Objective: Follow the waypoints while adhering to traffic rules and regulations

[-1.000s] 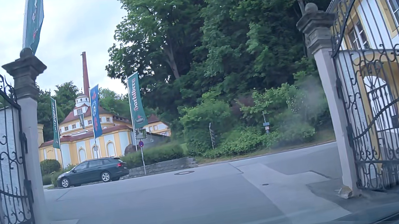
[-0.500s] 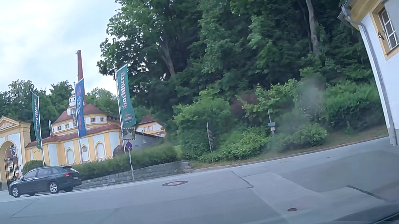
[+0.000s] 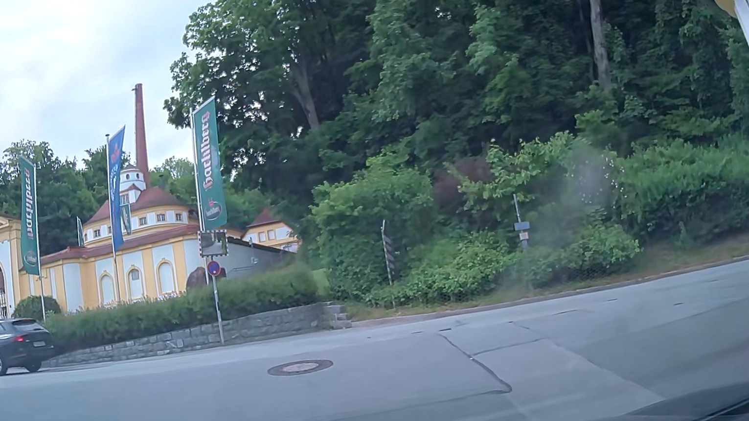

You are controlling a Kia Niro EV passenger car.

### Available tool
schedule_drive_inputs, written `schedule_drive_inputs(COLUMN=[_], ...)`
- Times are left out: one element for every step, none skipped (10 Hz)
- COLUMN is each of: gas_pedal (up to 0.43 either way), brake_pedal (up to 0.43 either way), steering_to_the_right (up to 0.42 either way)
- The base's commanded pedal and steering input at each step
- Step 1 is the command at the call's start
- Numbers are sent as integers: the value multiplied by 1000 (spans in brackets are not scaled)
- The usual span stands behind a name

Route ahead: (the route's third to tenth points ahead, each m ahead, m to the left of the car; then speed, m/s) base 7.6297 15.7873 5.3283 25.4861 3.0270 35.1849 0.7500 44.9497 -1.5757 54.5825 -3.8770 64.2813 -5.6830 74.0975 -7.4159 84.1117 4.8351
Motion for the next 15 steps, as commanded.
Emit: schedule_drive_inputs(gas_pedal=[0,0,0,0,0,0,0,0,0,0,0,0,0,0,0], brake_pedal=[0,0,0,0,0,0,0,0,0,0,6,43,73,85,91], steering_to_the_right=[3,-6,-14,-26,-45,-69,-99,-118,-141,-163,-188,-227,-267,-304,-348])
